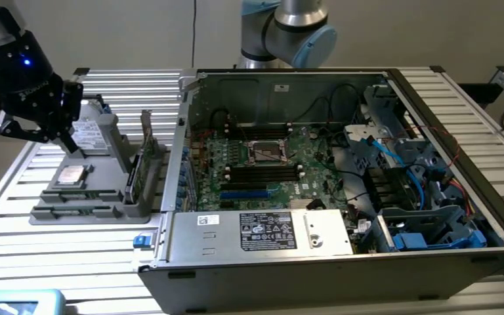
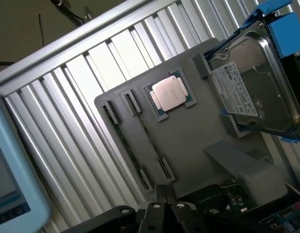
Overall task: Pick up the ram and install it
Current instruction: 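Pick up the ram and move it above insertion slot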
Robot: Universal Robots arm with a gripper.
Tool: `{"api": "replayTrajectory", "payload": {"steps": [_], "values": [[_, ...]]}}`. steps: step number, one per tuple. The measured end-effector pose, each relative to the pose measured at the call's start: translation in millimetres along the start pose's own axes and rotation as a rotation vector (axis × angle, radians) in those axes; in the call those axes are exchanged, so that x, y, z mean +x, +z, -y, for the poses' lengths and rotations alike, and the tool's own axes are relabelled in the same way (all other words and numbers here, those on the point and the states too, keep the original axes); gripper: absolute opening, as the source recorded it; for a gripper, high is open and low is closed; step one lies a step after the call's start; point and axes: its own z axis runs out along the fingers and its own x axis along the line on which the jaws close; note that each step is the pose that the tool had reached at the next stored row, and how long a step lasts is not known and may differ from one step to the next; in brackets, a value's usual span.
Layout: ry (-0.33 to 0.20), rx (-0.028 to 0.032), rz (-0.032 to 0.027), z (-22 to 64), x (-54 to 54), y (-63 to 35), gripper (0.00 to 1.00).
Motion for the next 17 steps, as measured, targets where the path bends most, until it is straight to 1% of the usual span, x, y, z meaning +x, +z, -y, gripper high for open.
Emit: {"api": "replayTrajectory", "payload": {"steps": [3, 6, 17], "values": [[-0.049, -0.0054, -0.0019, 0.0, 0.0, 0.4, 0.11], [-0.1, -0.0106, -0.0018, 0.0, 0.0, 0.7, 0.11], [-0.301, -0.0222, 0.0045, -0.1, 0.0, 2.1, 0.11]]}}
